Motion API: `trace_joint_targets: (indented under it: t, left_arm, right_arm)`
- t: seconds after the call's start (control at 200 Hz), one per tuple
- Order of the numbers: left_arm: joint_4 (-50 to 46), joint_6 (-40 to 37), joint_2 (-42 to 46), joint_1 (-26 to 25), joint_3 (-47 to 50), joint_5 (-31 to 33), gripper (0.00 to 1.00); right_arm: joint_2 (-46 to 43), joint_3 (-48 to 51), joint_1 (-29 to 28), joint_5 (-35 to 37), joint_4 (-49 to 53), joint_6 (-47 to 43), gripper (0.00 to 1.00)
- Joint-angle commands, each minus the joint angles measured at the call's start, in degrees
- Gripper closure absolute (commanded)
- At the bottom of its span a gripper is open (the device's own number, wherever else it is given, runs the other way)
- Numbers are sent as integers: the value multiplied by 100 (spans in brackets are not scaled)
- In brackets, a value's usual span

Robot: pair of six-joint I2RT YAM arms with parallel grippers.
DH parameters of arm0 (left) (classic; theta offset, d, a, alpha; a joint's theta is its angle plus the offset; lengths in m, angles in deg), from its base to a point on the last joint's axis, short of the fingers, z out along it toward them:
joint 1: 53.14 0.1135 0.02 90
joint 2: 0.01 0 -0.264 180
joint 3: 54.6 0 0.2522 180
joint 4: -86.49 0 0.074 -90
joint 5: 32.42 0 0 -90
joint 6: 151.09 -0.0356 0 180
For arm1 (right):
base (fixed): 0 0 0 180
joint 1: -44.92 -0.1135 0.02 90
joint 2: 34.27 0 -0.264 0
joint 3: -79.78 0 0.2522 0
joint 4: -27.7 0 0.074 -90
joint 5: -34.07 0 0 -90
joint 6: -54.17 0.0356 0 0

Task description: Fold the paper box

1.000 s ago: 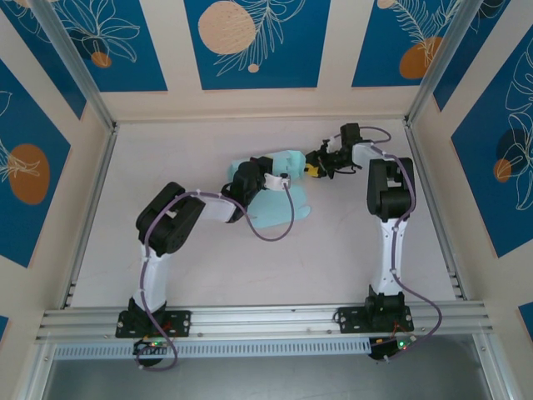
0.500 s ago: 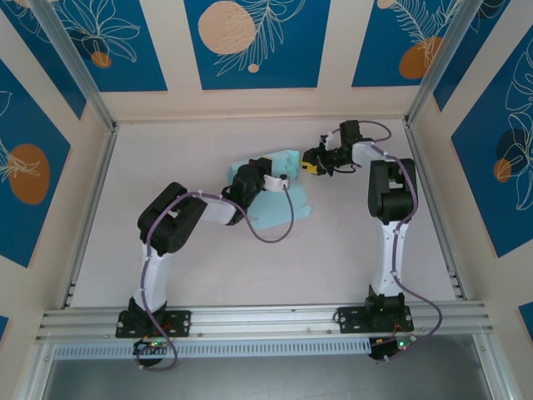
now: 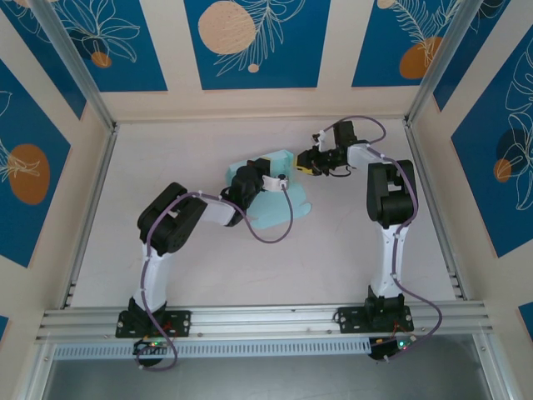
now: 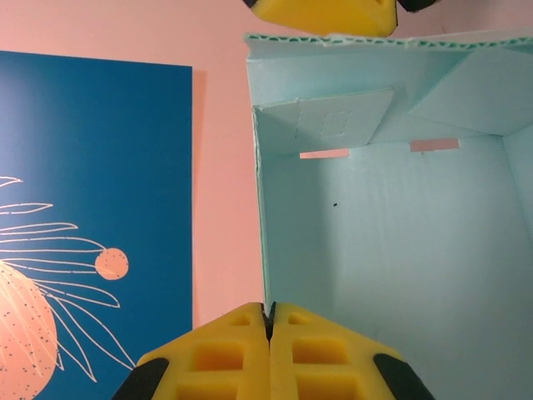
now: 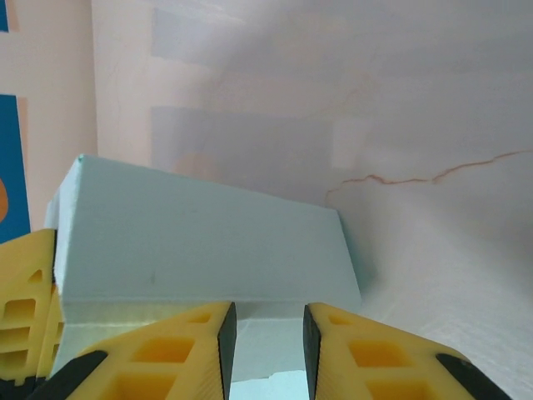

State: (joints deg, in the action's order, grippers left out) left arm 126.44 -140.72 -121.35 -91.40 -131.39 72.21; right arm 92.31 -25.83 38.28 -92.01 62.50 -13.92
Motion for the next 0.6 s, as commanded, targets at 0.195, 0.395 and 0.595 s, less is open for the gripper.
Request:
trace_joint_targets:
  t: [0.195, 0.395, 0.595]
  left_arm:
    - [-236, 28, -144, 19, 260, -424, 100]
    - [-365, 181, -149, 44, 291, -503, 100]
    - [-615, 457, -65, 112, 248, -581, 100]
  right_arm:
    - [-286, 185, -65, -157, -376, -634, 70]
    - [-329, 332, -88, -346, -560, -887, 70]
    - [-505, 549, -241, -328, -720, -1054, 69]
